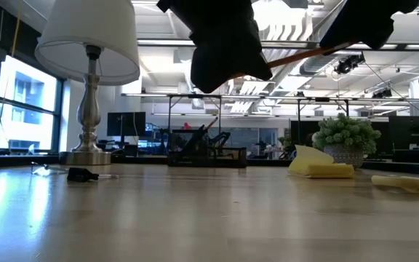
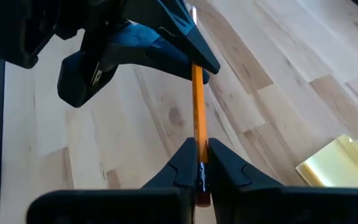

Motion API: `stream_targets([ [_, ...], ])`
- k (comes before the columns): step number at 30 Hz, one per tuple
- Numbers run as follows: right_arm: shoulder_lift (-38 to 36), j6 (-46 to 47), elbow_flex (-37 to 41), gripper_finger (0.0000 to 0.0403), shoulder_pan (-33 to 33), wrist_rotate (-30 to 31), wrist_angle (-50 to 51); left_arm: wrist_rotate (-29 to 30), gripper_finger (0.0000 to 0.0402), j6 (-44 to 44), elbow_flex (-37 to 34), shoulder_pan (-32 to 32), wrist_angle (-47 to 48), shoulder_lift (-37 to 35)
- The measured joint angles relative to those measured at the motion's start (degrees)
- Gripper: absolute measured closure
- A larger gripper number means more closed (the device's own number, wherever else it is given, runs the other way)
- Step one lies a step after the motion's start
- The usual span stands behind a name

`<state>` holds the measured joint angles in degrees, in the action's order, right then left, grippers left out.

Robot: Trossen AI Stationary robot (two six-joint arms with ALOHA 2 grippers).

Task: Pick and place office supplies into organizer
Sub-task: Put the orange pencil into the black desk organizer

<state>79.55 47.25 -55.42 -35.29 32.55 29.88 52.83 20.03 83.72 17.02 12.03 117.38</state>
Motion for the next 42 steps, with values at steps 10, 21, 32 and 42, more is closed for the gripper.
stream_targets([
  [10,-2.6,-8.8,-0.3,0.0341,-1.4,6.1,0.1,1.5,0.0397,-9.0,0.1,-0.5,2.4,-0.1],
  [21,-11.6,-14.5,-4.1,0.0272,-9.3,15.3,5.7,-11.3,0.0399,-15.8,0.0,-1.1,4.0,-1.2],
  [32,-11.9,-1.6,-4.1,0.0278,-17.4,18.4,12.7,-32.9,0.0401,-14.5,-11.8,-5.1,-18.7,-7.1],
  [42,-9.4,-5.9,-4.1,0.0284,-17.7,34.4,11.9,-56.8,0.0401,-15.7,-24.8,-12.0,-48.0,-13.8],
])
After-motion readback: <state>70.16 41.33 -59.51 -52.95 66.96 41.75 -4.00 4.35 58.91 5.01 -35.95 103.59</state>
